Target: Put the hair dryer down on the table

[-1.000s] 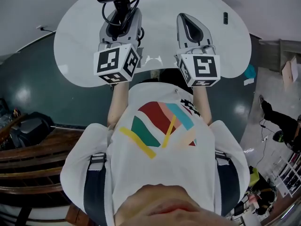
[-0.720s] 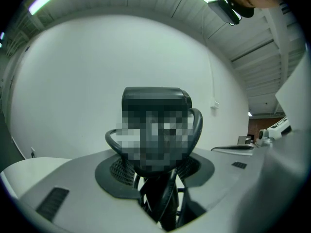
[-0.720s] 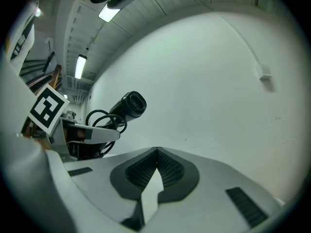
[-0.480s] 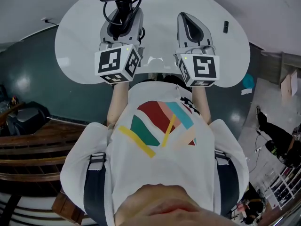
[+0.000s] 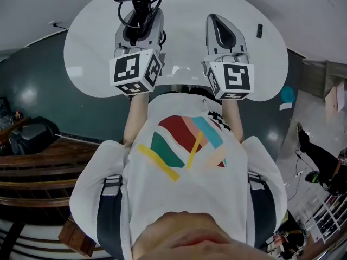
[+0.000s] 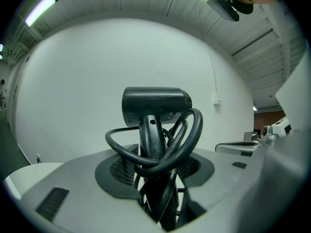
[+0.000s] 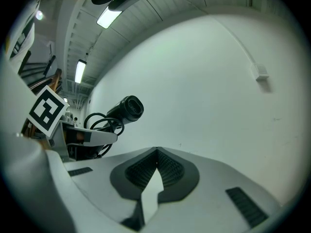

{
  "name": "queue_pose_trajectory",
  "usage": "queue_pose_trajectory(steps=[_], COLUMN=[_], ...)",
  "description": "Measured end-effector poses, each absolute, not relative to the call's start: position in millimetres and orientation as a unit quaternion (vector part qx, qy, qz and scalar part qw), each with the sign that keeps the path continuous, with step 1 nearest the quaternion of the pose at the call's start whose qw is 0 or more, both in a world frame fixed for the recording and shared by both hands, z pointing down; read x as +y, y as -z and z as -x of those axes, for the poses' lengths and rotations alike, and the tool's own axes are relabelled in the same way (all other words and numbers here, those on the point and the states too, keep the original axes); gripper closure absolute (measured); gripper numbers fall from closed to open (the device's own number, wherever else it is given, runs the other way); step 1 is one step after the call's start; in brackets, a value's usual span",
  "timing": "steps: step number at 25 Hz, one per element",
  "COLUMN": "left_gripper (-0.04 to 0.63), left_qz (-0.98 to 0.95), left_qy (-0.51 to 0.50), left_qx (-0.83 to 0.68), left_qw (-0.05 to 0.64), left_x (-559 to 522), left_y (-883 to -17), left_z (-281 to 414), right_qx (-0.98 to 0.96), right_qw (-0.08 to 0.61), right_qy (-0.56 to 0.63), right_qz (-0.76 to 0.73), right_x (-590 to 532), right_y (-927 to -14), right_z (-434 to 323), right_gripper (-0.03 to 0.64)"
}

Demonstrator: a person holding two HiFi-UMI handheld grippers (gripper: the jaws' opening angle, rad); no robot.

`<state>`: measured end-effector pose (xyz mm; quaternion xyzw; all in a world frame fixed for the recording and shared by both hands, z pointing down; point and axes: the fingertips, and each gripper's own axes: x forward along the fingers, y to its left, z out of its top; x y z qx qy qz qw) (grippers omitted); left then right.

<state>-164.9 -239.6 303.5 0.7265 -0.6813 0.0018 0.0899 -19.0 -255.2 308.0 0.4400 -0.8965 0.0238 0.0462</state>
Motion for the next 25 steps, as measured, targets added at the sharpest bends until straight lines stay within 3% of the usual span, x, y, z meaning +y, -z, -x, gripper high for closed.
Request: queue_pose_trajectory(steps=[25], left_gripper=[0.374], left_qz=[-0.726], left_qy=[-0.043], left_qx=[-0.679], left_qw=[0.097], left_x=[-266.1], left_y=[-322.7], left_z=[166.9], right_qx=[-0.89], right_qw=[0.058], right_qy=[-0.024], right_qz=[-0.452], right_x=[-262.3], right_y=[-313.9], right_z=[12.2], right_gripper=[0.606])
